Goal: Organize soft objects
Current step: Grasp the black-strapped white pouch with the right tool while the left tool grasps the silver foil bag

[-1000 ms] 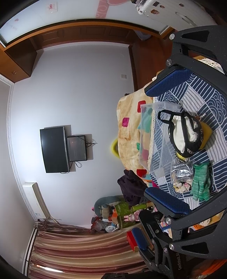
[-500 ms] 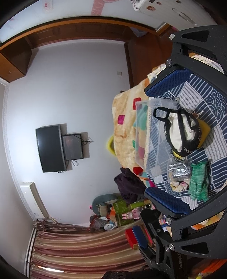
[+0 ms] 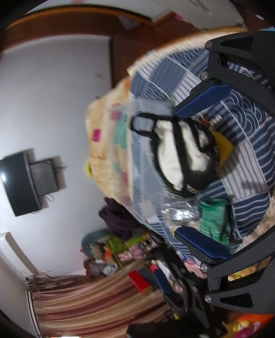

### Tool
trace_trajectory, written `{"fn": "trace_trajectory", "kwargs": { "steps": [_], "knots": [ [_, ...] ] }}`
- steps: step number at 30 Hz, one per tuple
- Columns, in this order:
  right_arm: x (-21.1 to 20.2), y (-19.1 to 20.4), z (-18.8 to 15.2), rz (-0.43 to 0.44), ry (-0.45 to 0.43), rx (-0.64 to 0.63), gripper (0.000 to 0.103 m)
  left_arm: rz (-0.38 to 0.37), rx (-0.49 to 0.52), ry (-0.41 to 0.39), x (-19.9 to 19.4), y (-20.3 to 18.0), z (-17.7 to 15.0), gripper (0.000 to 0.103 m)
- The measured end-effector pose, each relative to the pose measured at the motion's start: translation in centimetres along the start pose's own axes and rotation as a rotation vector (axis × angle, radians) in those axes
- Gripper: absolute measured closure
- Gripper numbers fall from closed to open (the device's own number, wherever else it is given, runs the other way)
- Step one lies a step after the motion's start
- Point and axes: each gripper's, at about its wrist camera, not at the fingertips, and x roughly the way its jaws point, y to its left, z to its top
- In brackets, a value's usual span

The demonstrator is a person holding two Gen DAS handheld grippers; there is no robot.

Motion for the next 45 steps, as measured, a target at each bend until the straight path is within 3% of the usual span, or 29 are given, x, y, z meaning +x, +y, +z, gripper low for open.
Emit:
{"fn": "trace_trajectory", "kwargs": {
  "steps": [9,16,18,22,25,26,27,31,36,37,41,45],
  "knots": [
    [2.7,-1.1,-0.7,-0.091,0.082,0.024,0.000,-0.024,-0.134,0.136,4.8,3.8,-1.8,0.025],
    [3.0,-2.2,-1.1,-0.095,0.081,0.075,0.002,-0.061,-0.166,0.166,5.5,3.9,-1.8,0.036],
    [2.8,-1.9,-1.0,-0.094,0.067,0.053,0.014,-0.086,-0.135,0.148,4.9,2.6,-1.3,0.036],
    [3.0,-1.6,-0.8,-0.085,0.055,0.026,0.024,-0.112,-0.074,0.138,4.6,0.5,-0.8,0.036],
    [3.2,-1.9,-0.8,-0.076,0.058,0.030,0.035,-0.068,-0.035,0.154,5.2,-0.5,-0.8,0.036],
    [3.3,-2.0,-0.8,-0.067,0.061,0.039,0.043,-0.057,-0.025,0.158,5.4,-0.7,-0.9,0.036],
    [3.3,-2.3,-0.8,-0.050,0.069,0.047,0.049,-0.057,-0.025,0.169,5.7,-0.8,-0.9,0.036],
    [2.8,-2.7,-0.7,-0.044,0.050,0.066,0.055,-0.079,-0.049,0.224,7.1,-0.8,-1.4,0.036],
    [1.7,-2.7,-0.5,-0.036,0.006,0.057,0.075,-0.088,-0.048,0.263,8.4,-1.2,-2.3,0.036],
    [1.6,-2.6,-0.5,-0.040,0.000,0.055,0.076,-0.086,-0.040,0.256,8.3,-1.4,-2.4,0.038],
    [1.1,-2.5,-0.3,-0.046,-0.022,0.051,0.077,-0.106,-0.039,0.252,8.1,-1.7,-2.5,0.066],
    [0.1,-2.7,0.1,-0.044,-0.064,0.064,0.077,-0.109,-0.030,0.233,7.3,-1.7,-2.3,0.079]
  ]
}}
